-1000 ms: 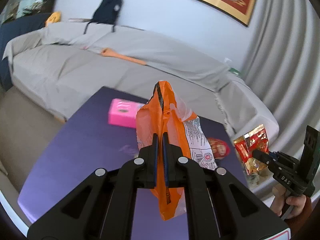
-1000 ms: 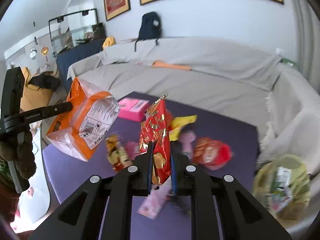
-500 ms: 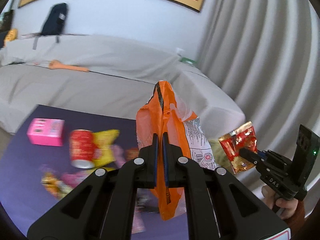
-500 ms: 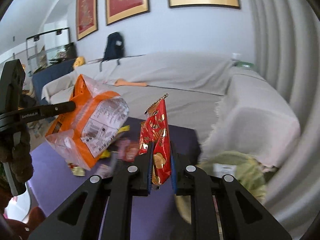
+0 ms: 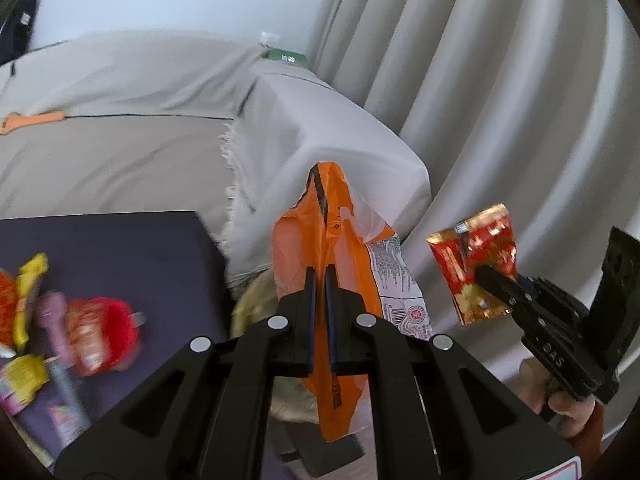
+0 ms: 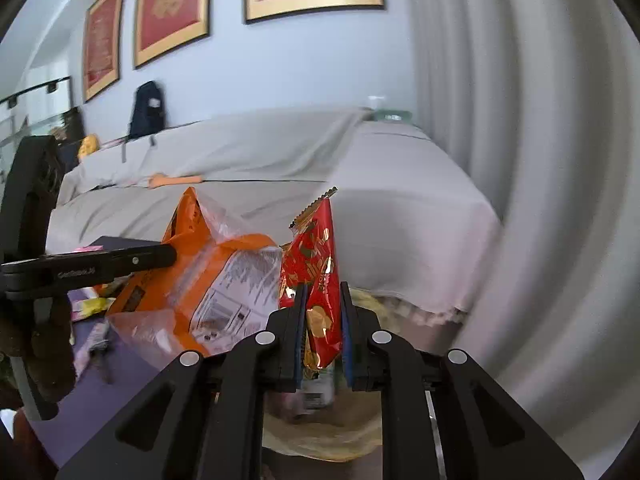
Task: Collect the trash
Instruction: 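Carry the orange bag and red packet with both tools over the yellow bag and release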
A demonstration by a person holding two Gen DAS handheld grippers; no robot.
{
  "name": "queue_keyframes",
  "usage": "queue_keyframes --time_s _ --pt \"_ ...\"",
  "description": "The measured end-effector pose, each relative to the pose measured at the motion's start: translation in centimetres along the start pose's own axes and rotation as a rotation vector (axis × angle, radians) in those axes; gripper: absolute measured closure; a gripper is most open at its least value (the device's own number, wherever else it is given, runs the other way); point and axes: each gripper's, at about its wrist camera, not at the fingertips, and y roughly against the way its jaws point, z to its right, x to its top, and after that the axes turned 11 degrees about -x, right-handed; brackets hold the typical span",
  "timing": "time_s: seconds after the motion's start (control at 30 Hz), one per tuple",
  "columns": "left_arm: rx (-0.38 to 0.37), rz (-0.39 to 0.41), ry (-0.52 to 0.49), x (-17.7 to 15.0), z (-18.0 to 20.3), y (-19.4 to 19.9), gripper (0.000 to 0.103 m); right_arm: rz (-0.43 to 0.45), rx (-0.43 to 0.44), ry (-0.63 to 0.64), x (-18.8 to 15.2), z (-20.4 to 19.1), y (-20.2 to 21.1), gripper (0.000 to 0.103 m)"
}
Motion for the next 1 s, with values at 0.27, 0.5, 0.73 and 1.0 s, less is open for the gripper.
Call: queue_keyframes --time_s 0.27,0.5,0.73,1.0 --pt "0.008 -0.128 0.012 -1.7 0.3 -9.5 0.099 -0.060 -0.051 -0.086 -1.7 5.7 -3.2 0.088" --pt "0.160 -0.292 -0.037 -5.1 -0.8 -14.8 0.099 -0.121 -0.031 -0.119 -3.4 6.8 -6.1 0.088" --pt "0.027 -0.297 0.041 -5.0 -1.8 -14.2 0.066 -0.163 0.015 -0.117 -4.6 5.4 -8.0 0.088" --pt "0.105 -0.196 0.100 -3.4 -3.9 -7.9 0.063 -0.287 0.188 -0.116 -5.7 -0.1 -12.9 0.088"
